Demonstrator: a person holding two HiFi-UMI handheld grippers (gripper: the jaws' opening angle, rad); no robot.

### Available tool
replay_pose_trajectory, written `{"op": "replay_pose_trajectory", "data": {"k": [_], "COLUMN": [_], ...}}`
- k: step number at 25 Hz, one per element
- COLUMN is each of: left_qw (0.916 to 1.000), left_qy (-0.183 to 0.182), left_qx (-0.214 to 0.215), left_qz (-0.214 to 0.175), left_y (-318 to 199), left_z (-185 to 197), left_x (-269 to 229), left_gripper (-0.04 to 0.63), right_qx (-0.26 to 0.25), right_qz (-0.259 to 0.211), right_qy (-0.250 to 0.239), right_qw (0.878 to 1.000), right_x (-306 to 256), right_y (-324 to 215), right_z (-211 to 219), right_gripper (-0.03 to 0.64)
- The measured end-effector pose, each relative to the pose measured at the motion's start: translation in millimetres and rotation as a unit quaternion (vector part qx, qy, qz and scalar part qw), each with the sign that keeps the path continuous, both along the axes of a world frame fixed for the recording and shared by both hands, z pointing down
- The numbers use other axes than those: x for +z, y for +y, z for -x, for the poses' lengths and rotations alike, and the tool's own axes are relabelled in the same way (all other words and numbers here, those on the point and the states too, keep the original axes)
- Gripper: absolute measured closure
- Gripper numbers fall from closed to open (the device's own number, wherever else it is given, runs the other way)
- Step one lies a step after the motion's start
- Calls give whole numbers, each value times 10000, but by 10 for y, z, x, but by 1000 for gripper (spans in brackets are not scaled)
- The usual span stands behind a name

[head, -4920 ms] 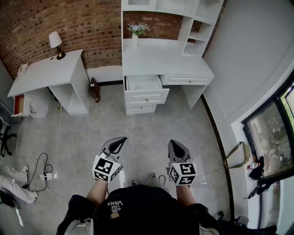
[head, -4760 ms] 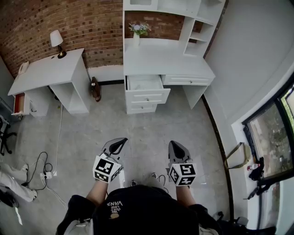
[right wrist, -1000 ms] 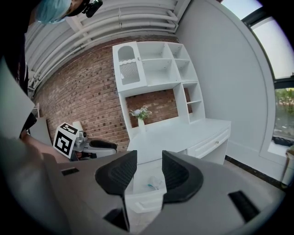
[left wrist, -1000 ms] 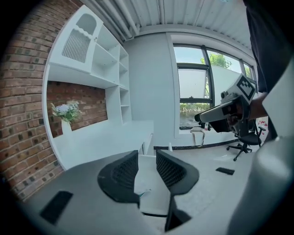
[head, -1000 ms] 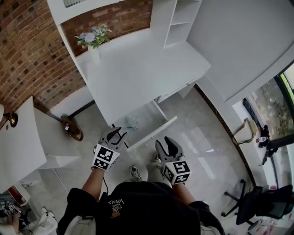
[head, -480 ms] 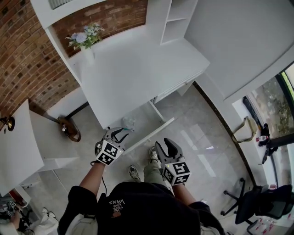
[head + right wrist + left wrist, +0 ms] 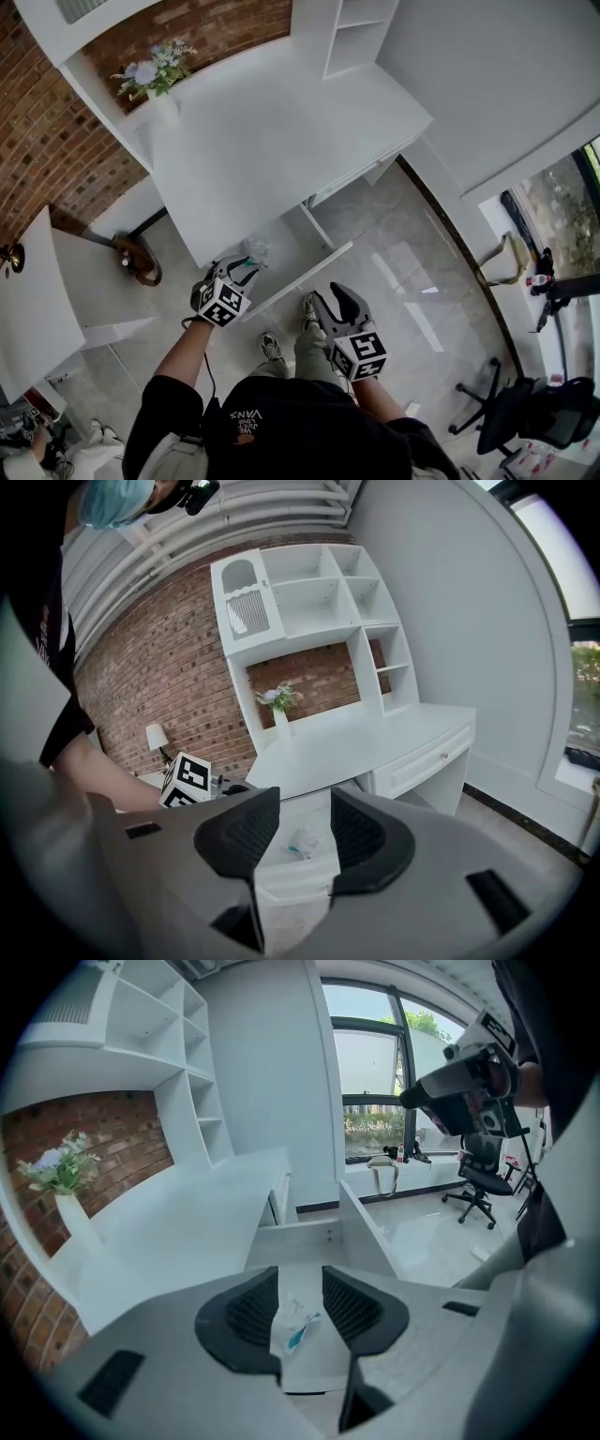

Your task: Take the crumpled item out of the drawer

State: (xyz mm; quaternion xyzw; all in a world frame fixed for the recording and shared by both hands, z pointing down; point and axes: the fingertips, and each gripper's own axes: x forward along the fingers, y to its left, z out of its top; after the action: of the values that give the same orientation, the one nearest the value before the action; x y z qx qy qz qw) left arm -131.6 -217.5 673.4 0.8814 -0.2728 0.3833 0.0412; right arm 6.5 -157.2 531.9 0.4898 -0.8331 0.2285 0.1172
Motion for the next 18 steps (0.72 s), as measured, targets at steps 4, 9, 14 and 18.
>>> {"op": "replay_pose_trajectory", "data": {"k": [4, 9, 14, 18], "left_qw": [9996, 9968, 9901, 9827], "left_qy": [-213, -604, -1095, -1467], "left_qx": [110, 362, 561, 740], "left_qz": [150, 386, 672, 860], "left_y": [-94, -117, -112, -134], "left_z": [-69, -159, -179, -162], "left_x": [209, 527, 933, 1226], "left_gripper": [467, 456, 448, 448], "right_qx": [-73, -149, -230, -280], "right_qz": [114, 212, 310, 402], "right_qy": [-6, 6, 20, 44], "right_qw": [9999, 9997, 9993, 9988], "right_x": [100, 202, 314, 404], "right_y": [-99, -198, -255, -317], "right_z": [-33, -82, -137, -208], "right_gripper": [469, 469, 469, 469]}}
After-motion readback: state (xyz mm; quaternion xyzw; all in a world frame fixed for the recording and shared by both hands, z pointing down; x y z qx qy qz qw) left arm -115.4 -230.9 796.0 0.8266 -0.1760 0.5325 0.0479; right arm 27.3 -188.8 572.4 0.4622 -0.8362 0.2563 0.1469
